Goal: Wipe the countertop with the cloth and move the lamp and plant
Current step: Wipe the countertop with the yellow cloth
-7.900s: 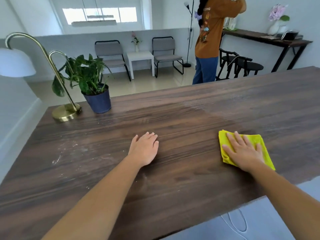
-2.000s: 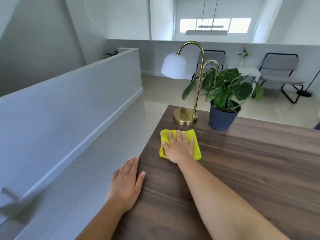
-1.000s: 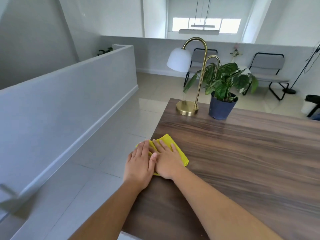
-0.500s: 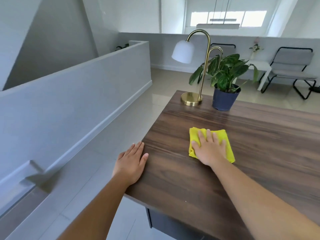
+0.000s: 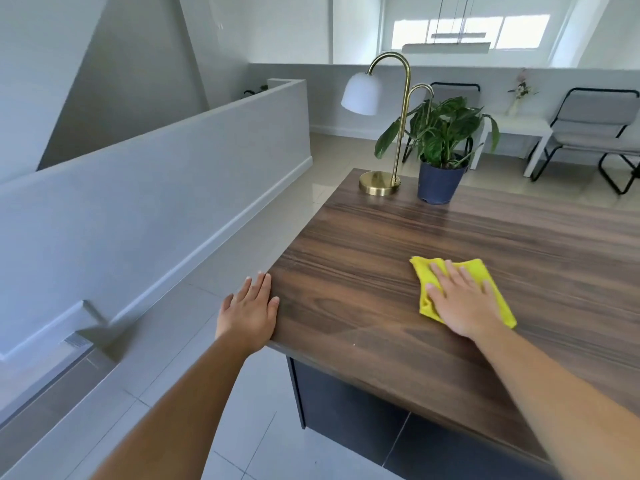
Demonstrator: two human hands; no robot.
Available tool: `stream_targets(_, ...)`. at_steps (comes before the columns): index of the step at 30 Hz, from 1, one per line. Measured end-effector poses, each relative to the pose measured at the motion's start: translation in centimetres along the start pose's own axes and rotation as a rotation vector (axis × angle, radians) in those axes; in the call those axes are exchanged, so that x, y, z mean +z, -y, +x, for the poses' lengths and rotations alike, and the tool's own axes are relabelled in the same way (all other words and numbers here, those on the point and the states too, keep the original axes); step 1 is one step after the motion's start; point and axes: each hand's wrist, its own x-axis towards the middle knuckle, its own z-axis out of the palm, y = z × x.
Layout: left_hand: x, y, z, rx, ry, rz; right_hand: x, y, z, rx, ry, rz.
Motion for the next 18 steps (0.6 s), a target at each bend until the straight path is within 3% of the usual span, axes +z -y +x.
stream_targets(3,0.3,-0.1,-0.7,0.020,0.016,-0.001,-0.1,-0.6,-1.5,0.080,0.003,0.000)
stream_targets(5,0.3,-0.1,-1.2,0.029,0.027,-0.014,0.4,2.7,-3.0,0.021,-0.008,0.005)
stream_targets(11,-0.4,-0.5,-1.3,0.015,0.048,-0.012,3.9,15.7,-9.5,-0.591,-0.015,-0.021)
stream_targets(14,-0.3,-0.9,-1.3,-0.020,0.009,-0.039,3.5,13.2,-9.3,-0.631,-0.014,-0.007)
stream_targets(18,0.0,-3.5,-0.9,-0.126,-0.095,-0.078,2.6,4.5,-10.7,-0.497,-0.042,-0.027)
